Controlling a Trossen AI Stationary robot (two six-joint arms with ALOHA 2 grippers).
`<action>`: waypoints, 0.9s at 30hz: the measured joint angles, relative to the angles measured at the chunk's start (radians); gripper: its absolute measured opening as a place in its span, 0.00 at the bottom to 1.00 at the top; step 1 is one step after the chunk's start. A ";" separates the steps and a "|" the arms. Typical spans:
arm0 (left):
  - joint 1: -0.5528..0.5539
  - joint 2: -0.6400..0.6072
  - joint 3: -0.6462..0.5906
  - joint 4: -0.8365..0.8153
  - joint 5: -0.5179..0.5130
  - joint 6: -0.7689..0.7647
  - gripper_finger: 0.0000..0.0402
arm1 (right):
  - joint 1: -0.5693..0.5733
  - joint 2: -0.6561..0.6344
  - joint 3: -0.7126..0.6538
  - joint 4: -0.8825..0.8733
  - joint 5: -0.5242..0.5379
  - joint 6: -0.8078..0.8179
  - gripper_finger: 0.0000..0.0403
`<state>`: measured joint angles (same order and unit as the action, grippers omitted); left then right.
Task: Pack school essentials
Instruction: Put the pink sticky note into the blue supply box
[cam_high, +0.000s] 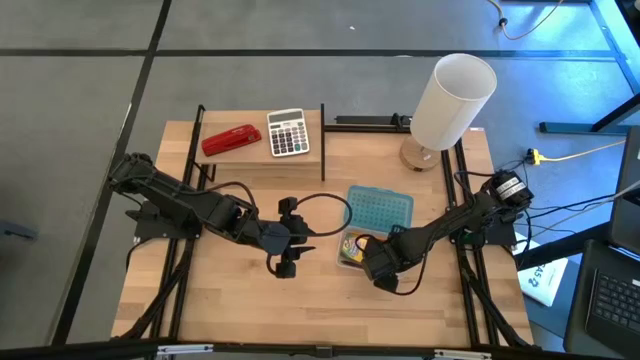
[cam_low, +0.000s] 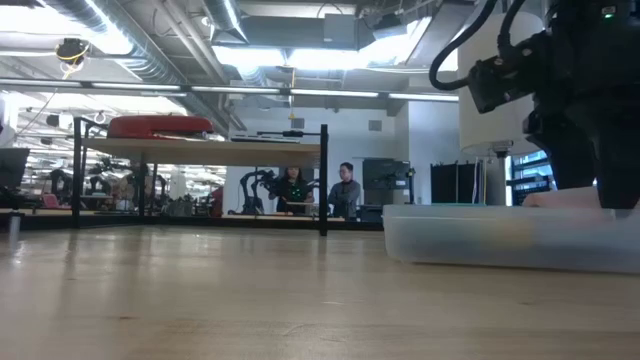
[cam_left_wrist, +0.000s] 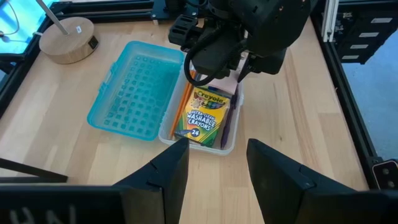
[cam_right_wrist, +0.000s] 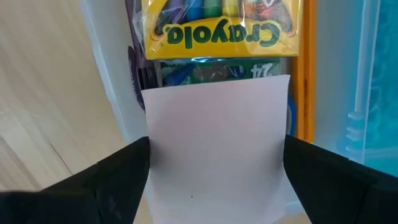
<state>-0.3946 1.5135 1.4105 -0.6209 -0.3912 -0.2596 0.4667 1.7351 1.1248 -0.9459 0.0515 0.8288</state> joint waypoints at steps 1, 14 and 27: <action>0.000 0.000 0.000 0.000 0.000 0.000 0.39 | 0.000 0.000 0.000 0.000 0.004 -0.001 0.87; 0.000 0.000 0.000 0.001 0.000 0.000 0.39 | 0.000 0.000 0.000 -0.012 0.007 -0.001 0.87; 0.000 0.000 0.000 0.001 0.000 0.000 0.39 | 0.000 0.000 0.000 -0.005 0.008 -0.023 0.87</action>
<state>-0.3946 1.5135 1.4105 -0.6197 -0.3912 -0.2592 0.4667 1.7351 1.1248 -0.9504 0.0593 0.8055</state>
